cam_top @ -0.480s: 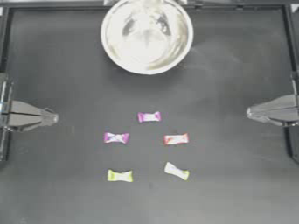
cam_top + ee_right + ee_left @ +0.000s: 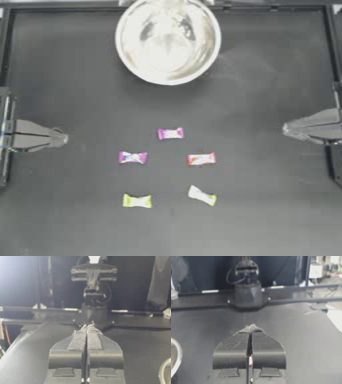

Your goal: Put candies in bowl

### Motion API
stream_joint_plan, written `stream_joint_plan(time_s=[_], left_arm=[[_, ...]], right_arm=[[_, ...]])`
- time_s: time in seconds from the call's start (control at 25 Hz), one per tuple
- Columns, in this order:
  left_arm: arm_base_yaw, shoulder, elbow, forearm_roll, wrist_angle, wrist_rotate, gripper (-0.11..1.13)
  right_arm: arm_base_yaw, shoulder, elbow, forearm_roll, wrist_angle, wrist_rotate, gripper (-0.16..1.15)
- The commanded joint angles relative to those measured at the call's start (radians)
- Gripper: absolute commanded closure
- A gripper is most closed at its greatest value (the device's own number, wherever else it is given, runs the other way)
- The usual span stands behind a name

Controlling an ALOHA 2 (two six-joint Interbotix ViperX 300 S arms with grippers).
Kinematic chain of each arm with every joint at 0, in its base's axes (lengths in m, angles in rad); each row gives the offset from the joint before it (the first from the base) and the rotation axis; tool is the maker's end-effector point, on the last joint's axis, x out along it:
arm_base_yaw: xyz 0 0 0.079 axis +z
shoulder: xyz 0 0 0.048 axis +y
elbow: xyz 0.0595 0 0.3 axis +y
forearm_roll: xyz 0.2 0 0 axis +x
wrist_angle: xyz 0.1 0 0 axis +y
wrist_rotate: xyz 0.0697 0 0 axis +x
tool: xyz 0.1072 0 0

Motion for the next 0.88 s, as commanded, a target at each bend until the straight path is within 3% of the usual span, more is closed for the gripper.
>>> stream_joint_plan(time_s=[0.04, 0.16, 0.2, 0.24, 0.36, 0.64, 0.88], left_arm=[[0.0, 0.018, -0.028, 0.0, 0.008, -0.002, 0.49], [0.0, 0.025, -0.048, 0.0, 0.04, -0.005, 0.0], [0.0, 0.026, -0.058, -0.002, 0.058, -0.003, -0.08], [0.002, 0.029, -0.067, -0.002, 0.086, -0.003, -0.07], [0.014, 0.031, -0.1, -0.002, 0.184, -0.005, 0.05], [0.092, 0.103, -0.199, -0.029, 0.479, -0.017, -0.01], [0.147, 0.264, -0.29, -0.014, 0.63, -0.015, -0.01]], right_arm=[[0.002, 0.018, -0.018, -0.028, -0.011, 0.0, 0.4], [0.002, 0.018, -0.018, -0.041, -0.023, 0.005, 0.05], [0.003, 0.018, -0.018, -0.043, -0.026, 0.005, -0.04], [0.003, 0.018, -0.017, -0.043, -0.026, 0.005, -0.09], [0.002, 0.018, -0.018, -0.041, -0.026, 0.005, -0.02], [0.002, 0.018, -0.02, -0.031, -0.017, 0.006, -0.02], [-0.008, 0.025, -0.021, -0.023, -0.015, 0.008, -0.02]])
